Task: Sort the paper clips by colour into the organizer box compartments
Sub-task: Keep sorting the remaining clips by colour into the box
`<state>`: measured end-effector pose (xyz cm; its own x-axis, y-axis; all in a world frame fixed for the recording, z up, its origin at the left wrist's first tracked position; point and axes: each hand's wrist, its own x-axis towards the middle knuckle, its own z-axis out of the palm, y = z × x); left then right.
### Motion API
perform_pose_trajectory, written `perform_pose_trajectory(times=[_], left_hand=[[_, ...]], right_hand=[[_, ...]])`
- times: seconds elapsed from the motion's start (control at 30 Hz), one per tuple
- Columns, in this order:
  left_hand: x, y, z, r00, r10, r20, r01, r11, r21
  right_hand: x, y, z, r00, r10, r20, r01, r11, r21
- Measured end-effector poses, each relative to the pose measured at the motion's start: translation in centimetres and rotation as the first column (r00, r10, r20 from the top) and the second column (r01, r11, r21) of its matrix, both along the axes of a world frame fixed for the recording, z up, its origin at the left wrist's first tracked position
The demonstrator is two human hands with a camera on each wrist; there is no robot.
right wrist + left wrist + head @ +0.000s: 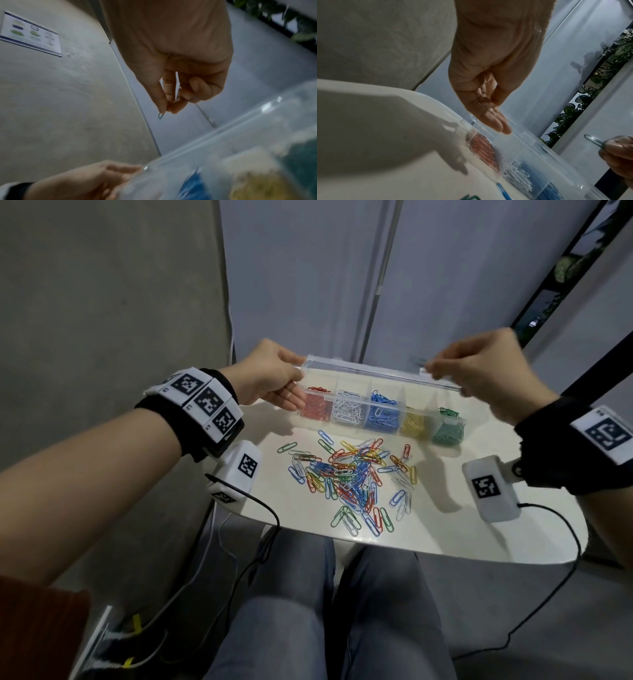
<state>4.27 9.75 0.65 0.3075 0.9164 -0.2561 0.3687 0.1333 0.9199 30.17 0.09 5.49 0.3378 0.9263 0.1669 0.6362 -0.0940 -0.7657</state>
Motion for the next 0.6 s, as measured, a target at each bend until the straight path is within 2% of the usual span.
perform_pose_trajectory(times=[0.1,0.2,0.27,0.33,0.4,0.47,0.53,0.6], left_hand=[[0.0,0.1,-0.2,1.0,0.002,0.003,-0.002,1.0,0.0],[0.1,0.2,-0.3,1.0,0.005,0.007,-0.005,1.0,-0.001],[0.1,0.1,-0.3,1.0,0.005,0.007,-0.005,1.0,0.0],[0.1,0.2,-0.3,1.0,0.006,0.006,-0.006,1.0,0.001],[0.1,0.2,-0.3,1.0,0.005,0.005,-0.005,1.0,0.002],[0.1,0.2,-0.3,1.0,0.003,0.002,-0.003,1.0,0.003],[0.1,0.2,-0.3,1.0,0.007,-0.003,-0.007,1.0,0.006],[0.1,0.3,-0.3,1.0,0.011,-0.011,-0.011,1.0,0.007]], right_hand=[[3.0,0.1,0.1,0.98,-0.102,0.172,0.108,0.994,-0.031],[4.8,-0.3,-0.5,0.942,-0.098,0.322,0.16,0.972,-0.173],[5.2,-0.5,-1.0,0.937,-0.075,0.341,0.16,0.96,-0.229],[4.8,-0.7,-1.1,0.938,-0.081,0.336,0.141,0.977,-0.158],[3.4,-1.3,-0.8,0.941,-0.012,0.338,0.042,0.996,-0.082],[1.2,-2.2,-0.5,0.923,0.188,0.336,-0.16,0.981,-0.11],[-0.9,-3.0,-0.8,0.858,0.4,0.323,-0.353,0.915,-0.194],[-2.5,-3.7,-1.9,0.766,0.55,0.334,-0.472,0.833,-0.289]])
